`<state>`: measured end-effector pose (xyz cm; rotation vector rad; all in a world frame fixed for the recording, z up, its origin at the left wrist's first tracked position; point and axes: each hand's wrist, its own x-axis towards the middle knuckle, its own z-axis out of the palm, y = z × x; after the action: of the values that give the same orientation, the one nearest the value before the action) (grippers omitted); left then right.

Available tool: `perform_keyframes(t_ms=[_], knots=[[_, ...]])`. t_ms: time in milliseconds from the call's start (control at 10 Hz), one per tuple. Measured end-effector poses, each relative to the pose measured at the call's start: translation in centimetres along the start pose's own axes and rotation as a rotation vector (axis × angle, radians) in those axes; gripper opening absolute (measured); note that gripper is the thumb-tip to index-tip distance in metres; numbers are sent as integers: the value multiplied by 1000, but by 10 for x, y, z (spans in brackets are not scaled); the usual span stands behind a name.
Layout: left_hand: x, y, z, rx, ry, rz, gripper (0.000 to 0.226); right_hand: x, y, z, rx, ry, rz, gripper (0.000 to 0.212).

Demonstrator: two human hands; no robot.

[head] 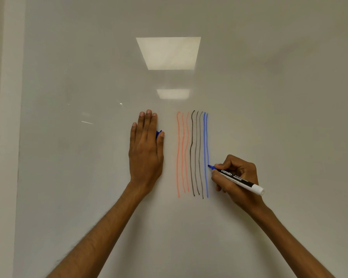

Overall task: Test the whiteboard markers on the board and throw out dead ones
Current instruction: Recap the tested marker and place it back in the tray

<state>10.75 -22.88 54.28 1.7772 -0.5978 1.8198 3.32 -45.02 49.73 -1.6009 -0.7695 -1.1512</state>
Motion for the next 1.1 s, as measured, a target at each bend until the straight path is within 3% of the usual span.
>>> perform_keyframes(t_ms=[300, 500, 900, 1100], knots=[[0, -1, 0, -6, 4, -1, 52, -17, 6, -7, -74, -57, -39, 23], [-1, 0, 0, -18, 6, 0, 52, -23, 7, -12, -99, -119, -59, 10], [-2, 0, 0, -5, 9, 2, 51, -32, 8, -18, -146, -276, 8, 23], [-2, 1, 0, -2, 9, 4, 52, -33, 3, -18, -47, -223, 110, 19]])
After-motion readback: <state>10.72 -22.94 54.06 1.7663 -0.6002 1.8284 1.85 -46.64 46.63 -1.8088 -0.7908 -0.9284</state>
